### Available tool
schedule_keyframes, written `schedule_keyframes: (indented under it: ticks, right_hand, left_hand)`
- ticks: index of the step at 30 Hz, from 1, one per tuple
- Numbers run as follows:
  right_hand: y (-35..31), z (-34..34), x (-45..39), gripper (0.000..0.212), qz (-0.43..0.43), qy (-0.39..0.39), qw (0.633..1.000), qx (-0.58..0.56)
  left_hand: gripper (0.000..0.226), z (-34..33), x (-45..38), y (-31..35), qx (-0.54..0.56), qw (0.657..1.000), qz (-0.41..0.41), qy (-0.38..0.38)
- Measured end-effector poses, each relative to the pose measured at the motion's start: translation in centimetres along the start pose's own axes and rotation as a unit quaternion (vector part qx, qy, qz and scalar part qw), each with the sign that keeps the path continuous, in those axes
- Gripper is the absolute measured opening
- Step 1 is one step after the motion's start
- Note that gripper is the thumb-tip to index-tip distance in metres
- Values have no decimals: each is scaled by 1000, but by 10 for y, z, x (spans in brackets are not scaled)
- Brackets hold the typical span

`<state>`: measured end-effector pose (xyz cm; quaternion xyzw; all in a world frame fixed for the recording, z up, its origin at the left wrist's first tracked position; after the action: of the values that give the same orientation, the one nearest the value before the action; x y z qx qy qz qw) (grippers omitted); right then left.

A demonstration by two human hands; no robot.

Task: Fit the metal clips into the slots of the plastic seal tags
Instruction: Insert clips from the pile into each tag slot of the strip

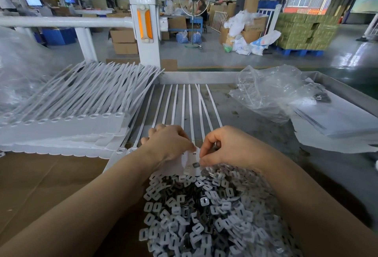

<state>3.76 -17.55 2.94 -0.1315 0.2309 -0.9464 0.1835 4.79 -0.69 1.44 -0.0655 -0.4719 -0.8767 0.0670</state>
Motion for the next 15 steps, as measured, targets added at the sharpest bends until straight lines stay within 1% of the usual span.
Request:
schedule_keyframes:
  ticks: [3,7,9,12,15]
  right_hand:
    - [-1,0,0,12,8,-14,1000,5]
    - [-2,0,1,12,12,-8,1000,0]
    - [-3,0,1,12,11,-1,1000,-14]
    - [-1,2,-1,10,-6,57,998,-29]
    - [5,7,-2,7,-36,119,987,-104]
  left_hand:
    - [15,-1,-1,1,2,1000,5,0]
    - [14,-2,-1,2,-19,1000,-1,2]
    - [13,-1,0,1,-11,1000,-5,-1]
    - [10,2,2,-2,29,999,-26,-14]
    - [9,5,6,0,23,996,-87,-11]
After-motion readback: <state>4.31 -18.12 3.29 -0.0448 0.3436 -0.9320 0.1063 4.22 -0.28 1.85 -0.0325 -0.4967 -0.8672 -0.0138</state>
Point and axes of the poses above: each hand's wrist, its own x-axis away from the middle knuckle, its own z-axis out of the back of the hand, y = z × x, the point moved 2 cm from there along -x, towards the middle knuckle, and after that the axes turned 15 degrees about x, right-handed, at the moved point
